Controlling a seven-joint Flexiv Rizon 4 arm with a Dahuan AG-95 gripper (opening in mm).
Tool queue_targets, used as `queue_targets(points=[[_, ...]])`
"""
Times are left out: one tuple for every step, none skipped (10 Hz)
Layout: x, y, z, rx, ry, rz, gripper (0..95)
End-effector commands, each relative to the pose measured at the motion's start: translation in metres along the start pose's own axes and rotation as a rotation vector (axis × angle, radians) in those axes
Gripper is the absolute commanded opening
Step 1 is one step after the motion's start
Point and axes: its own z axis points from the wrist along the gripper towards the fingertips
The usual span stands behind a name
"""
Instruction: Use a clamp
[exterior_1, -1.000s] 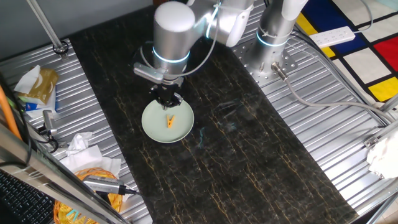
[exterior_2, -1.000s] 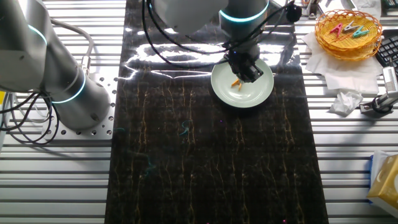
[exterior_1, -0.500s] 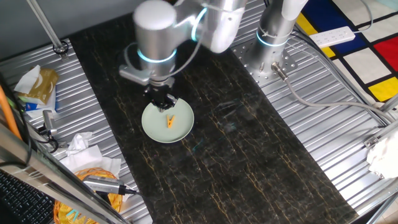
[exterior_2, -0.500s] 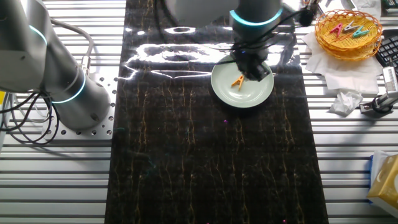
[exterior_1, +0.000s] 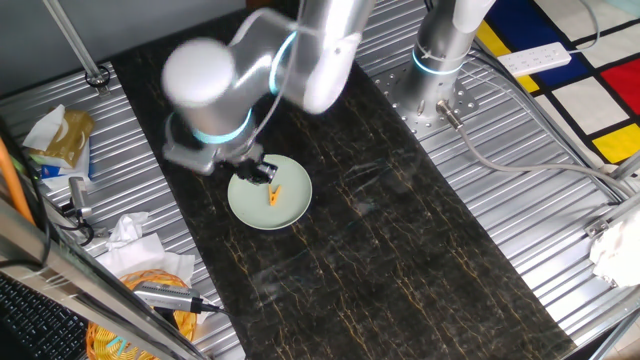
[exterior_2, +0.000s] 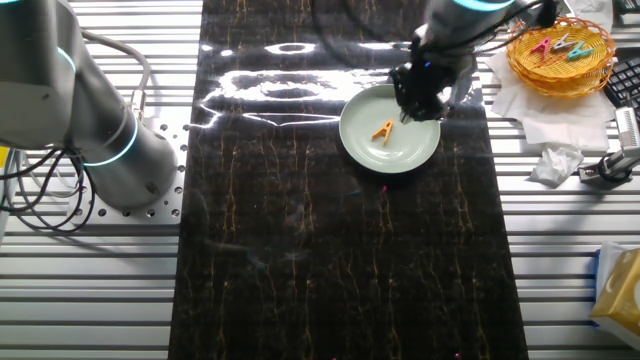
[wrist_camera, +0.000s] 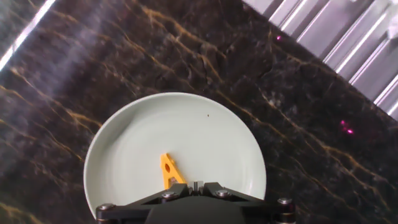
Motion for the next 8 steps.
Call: queue_targets(points=[[-0.0008, -0.0005, -0.0013, 0.132, 0.081, -0.071, 0.0], [-0.0008, -0.0005, -0.0013, 0.131, 0.072, -0.094, 0.0], [-0.0008, -0.0005, -0.0013, 0.122, 0.045, -0.102, 0.0], [-0.0008, -0.0005, -0.0013, 0.108, -0.028, -0.111, 0.0], [-0.0008, -0.0005, -0.0013, 0.073, -0.13, -0.118, 0.0], [-0.0008, -0.0005, -0.0013, 0.048, -0.174, -0.132, 0.0], [-0.0008, -0.0005, -0.0013, 0.051, -0.178, -0.151, 0.0], [-0.0008, -0.0005, -0.0013, 0.051, -0.173, -0.159, 0.0]])
